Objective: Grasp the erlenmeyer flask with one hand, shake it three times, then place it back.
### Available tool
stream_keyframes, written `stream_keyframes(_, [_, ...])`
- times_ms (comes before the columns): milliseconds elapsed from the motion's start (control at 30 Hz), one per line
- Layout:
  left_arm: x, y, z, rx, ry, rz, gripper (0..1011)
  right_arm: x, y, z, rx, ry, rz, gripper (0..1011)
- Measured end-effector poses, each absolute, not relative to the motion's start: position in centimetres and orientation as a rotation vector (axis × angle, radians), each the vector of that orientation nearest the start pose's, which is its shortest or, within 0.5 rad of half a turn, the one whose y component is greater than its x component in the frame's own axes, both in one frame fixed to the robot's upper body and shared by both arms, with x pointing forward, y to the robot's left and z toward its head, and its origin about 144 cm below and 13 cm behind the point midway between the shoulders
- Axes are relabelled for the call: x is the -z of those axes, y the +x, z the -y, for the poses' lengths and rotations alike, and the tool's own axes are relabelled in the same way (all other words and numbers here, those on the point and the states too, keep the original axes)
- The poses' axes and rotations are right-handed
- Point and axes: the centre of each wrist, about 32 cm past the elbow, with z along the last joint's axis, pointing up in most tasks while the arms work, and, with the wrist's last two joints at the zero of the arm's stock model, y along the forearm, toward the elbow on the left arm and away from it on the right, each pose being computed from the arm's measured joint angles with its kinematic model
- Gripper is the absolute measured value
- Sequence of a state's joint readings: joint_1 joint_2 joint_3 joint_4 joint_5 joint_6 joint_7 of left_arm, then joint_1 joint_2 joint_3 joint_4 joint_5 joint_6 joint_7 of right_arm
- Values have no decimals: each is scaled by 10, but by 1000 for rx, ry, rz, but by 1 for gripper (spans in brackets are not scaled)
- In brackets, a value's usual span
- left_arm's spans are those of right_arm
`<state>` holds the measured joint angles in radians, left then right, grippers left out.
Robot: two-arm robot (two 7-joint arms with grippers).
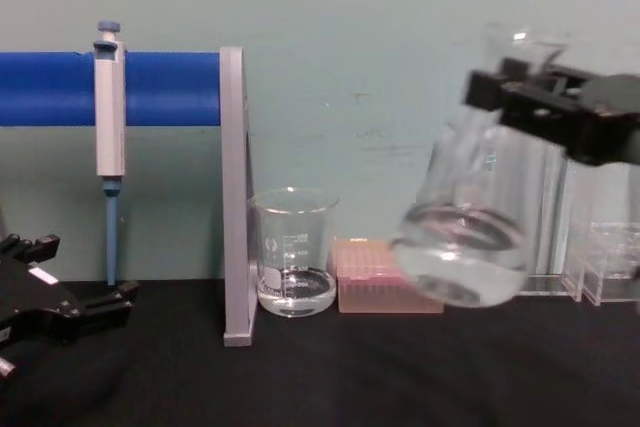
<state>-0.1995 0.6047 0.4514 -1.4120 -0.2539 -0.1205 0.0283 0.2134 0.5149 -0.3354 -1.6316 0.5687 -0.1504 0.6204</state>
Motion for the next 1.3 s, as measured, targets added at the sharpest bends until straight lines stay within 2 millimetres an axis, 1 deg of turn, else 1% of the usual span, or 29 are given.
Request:
stream_keyframes(167, [-1140, 489, -310, -1248, 304, 285, 1001, -1216, 505, 253, 551, 155, 167, 450])
stream_keyframes(333, [-1140, 489, -310, -1248, 304, 285, 1001, -1215, 509, 242, 506, 150, 154, 451])
stream_keyframes(467, [-1140, 489, -310, -1248, 304, 285, 1001, -1215, 511, 238, 489, 146, 148, 450])
stream_keyframes(1300, [-1140, 489, -310, -1248, 304, 285, 1001, -1211, 514, 233, 480, 122, 137, 450])
